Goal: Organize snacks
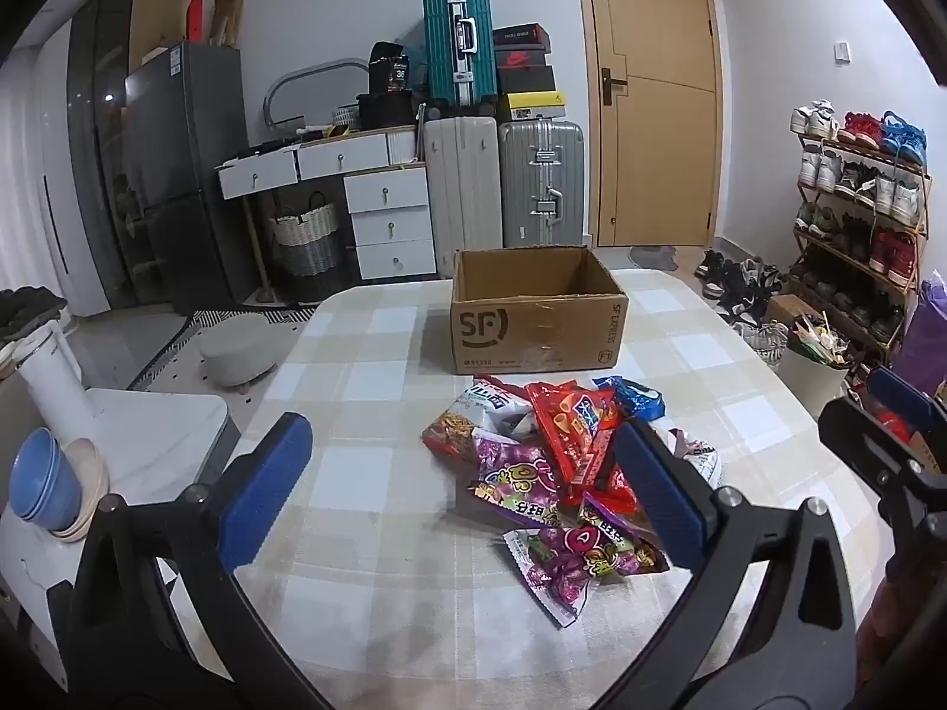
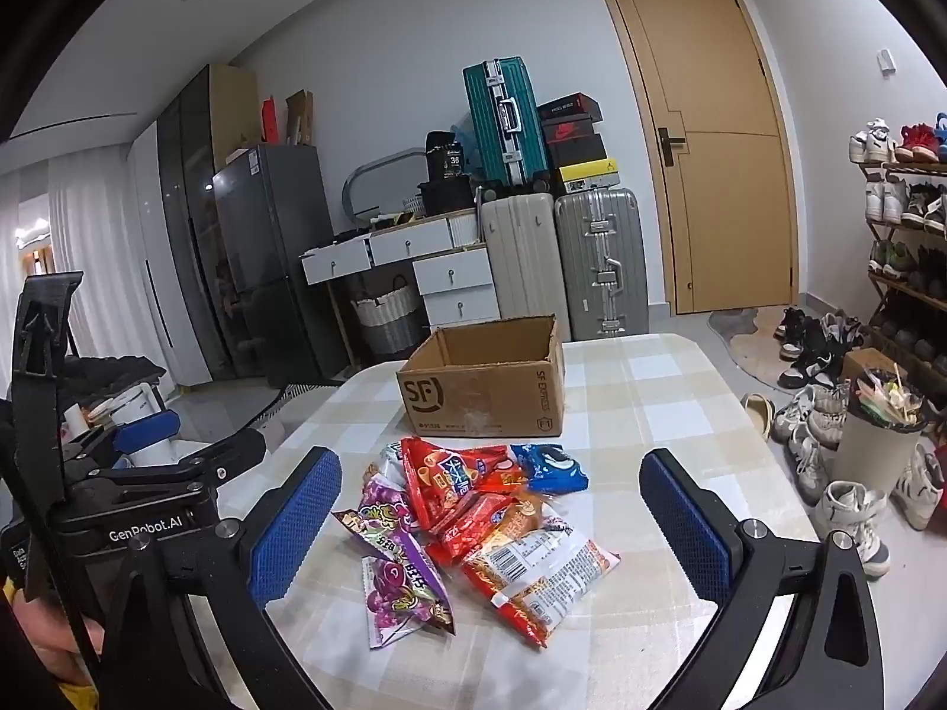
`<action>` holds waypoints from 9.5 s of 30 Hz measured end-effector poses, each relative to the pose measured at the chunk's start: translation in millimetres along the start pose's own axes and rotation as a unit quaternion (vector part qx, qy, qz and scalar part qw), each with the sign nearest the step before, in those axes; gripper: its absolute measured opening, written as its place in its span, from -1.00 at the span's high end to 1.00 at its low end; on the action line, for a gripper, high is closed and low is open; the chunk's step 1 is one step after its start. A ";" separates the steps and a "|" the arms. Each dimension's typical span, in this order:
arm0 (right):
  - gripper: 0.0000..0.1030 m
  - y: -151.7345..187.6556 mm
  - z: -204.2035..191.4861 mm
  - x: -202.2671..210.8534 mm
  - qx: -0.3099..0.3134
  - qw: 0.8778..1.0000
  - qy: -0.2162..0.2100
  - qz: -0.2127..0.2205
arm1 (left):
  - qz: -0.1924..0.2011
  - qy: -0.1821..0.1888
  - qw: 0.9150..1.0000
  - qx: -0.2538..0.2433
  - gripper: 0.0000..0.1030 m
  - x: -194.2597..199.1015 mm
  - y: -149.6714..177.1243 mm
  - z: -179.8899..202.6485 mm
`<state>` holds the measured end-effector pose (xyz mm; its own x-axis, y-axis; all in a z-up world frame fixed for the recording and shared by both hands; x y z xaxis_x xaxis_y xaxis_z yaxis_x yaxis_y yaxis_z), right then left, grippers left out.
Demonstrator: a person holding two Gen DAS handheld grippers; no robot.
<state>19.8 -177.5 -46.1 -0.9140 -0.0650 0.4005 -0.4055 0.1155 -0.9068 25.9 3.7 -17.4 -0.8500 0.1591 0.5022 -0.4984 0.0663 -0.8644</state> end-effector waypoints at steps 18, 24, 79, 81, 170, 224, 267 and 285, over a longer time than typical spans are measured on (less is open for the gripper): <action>-0.99 -1.9 -9.4 -5.0 0.003 1.000 -0.002 -0.006 | -0.007 0.002 1.000 0.020 -0.99 -13.7 10.0 -7.7; -0.99 -1.1 -10.3 -5.3 0.004 1.000 -0.002 -0.006 | -0.007 0.007 1.000 0.020 -0.99 -15.6 10.1 -7.4; -0.99 40.8 27.3 -80.9 -0.010 0.995 -0.019 -0.094 | -0.170 0.113 0.978 0.052 -0.98 -160.1 84.2 0.1; -0.99 45.0 30.0 -87.6 -0.012 0.995 -0.021 -0.101 | -0.183 0.122 0.974 0.056 -0.97 -174.5 90.1 5.8; -0.15 -144.8 4.3 -151.0 -0.092 0.974 -0.177 -0.103 | -0.058 0.188 0.978 0.072 0.36 -93.3 -144.5 -91.9; -0.15 -100.3 -18.0 -441.1 0.003 0.965 -0.098 -0.245 | -0.213 0.128 0.966 0.069 0.36 -434.2 -122.2 -54.1; -0.78 -131.1 -55.5 -224.9 0.096 0.988 -0.080 -0.093 | -0.091 0.069 0.992 0.049 -0.55 -159.4 -121.4 -58.4; -0.99 -46.8 -11.2 -32.4 0.011 0.997 -0.080 0.010 | -0.003 0.092 0.992 0.089 -0.98 -1.5 -17.4 -60.5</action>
<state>68.2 -169.7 -15.2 -0.9072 -0.2204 0.3583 -0.3857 0.0960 -0.9176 46.2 61.9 -4.6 -0.8095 0.3372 0.4806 -0.5395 -0.1046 -0.8354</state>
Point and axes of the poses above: each gripper's, at about its wrist camera, not at the fingertips, and x roughly against the way its jaws point, z to its right, y to its underside, the point moved 2 cm from there along -x, roughly the way its jaws point, and after that the axes turned 9 degrees about y, right-handed, at the moved point
